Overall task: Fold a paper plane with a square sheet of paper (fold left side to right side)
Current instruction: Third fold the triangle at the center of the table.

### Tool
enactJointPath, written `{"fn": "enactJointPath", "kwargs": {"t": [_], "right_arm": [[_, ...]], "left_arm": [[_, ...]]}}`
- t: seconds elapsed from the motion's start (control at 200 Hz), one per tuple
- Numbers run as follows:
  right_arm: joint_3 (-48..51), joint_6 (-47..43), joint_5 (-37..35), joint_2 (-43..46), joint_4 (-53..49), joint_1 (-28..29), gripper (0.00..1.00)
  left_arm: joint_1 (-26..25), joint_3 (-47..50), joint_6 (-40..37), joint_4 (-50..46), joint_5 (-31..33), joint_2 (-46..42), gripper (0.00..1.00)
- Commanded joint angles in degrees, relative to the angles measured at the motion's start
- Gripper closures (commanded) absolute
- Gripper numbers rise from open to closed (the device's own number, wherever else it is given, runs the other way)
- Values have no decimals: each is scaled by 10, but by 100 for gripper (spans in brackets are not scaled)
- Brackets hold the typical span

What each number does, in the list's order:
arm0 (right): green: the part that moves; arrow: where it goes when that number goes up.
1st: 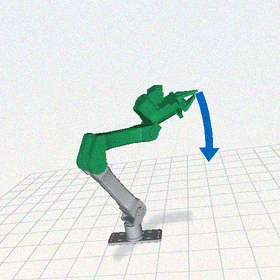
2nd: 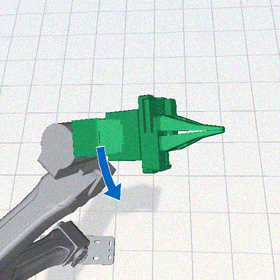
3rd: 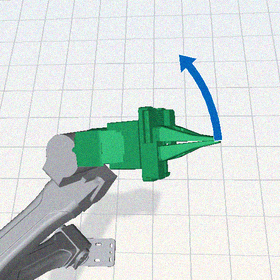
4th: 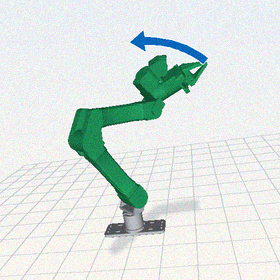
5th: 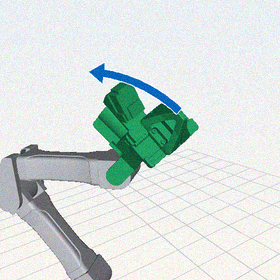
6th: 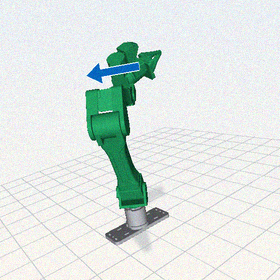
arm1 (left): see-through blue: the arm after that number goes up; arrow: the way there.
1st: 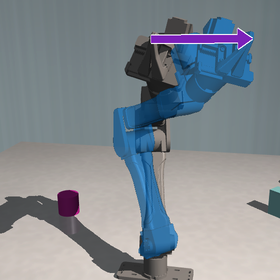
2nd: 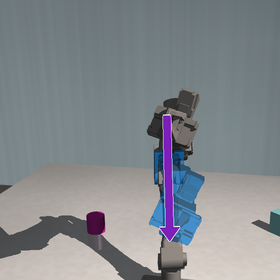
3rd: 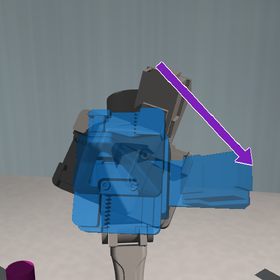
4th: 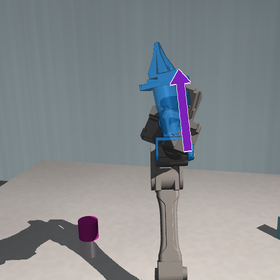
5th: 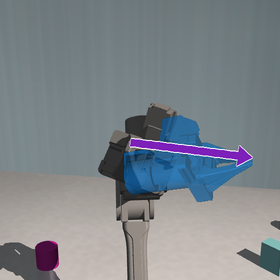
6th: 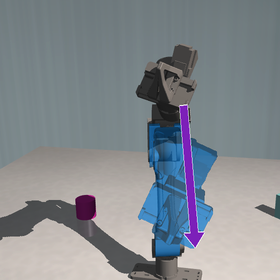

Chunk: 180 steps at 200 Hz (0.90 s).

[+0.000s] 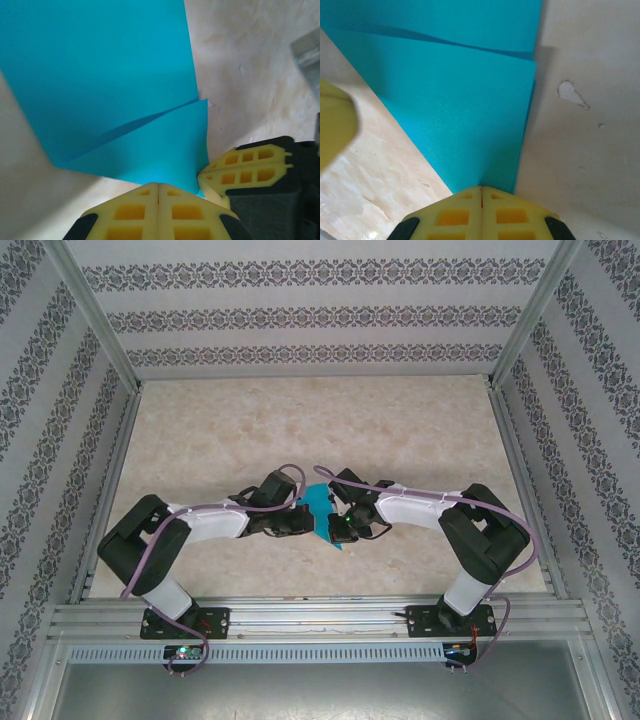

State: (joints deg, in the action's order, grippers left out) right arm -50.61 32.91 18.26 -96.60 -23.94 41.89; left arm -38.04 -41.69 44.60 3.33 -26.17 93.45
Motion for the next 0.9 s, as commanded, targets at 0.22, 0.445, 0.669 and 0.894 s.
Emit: {"fn": "enactJointPath", "kwargs": {"t": [0.22,0.445,0.669,0.894], "right_arm": [[21,4,-32,-17,-56,-1,100],[17,3,-19,-11,-51,-2,100],[13,16,28,17,-17,-13,100],[34,48,99,60,62,-27,100]], "left_arm": [[-3,-31,-11,15,25,28,97],[-3,-33,-7,-1,27,54,97],[-3,-35,-9,-32,36,69,98],[-3,-38,-12,-42,37,74,100]]}}
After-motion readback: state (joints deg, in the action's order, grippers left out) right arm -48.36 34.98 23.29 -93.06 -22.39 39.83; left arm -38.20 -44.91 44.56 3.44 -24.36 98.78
